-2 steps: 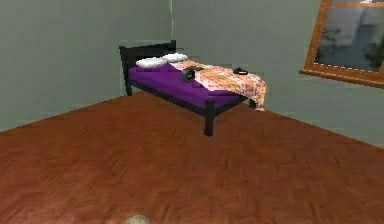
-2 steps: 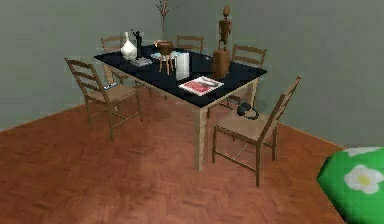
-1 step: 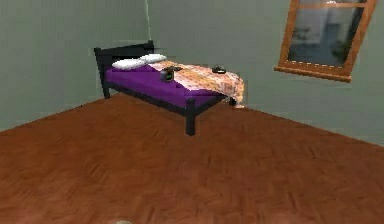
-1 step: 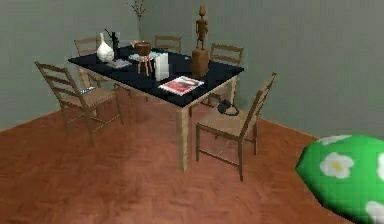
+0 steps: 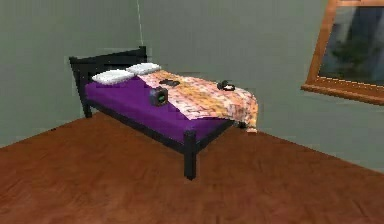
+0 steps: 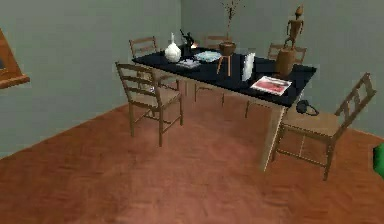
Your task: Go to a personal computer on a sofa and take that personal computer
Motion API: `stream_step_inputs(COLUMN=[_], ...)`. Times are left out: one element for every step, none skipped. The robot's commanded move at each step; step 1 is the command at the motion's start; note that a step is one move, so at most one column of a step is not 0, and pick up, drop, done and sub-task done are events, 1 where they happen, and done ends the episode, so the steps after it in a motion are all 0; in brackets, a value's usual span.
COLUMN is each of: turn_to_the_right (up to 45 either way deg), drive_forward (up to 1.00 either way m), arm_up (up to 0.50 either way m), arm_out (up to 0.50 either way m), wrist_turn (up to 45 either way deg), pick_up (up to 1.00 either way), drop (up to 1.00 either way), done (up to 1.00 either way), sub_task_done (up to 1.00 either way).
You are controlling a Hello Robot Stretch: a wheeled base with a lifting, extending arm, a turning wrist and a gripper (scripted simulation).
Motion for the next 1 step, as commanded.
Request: stream_step_inputs(turn_to_the_right=[39.0], drive_forward=[0.00], arm_up=[0.00], arm_out=[0.00], wrist_turn=[0.0], pick_up=[0.00], drop=[0.00], done=[0.00], sub_task_done=[0.00])
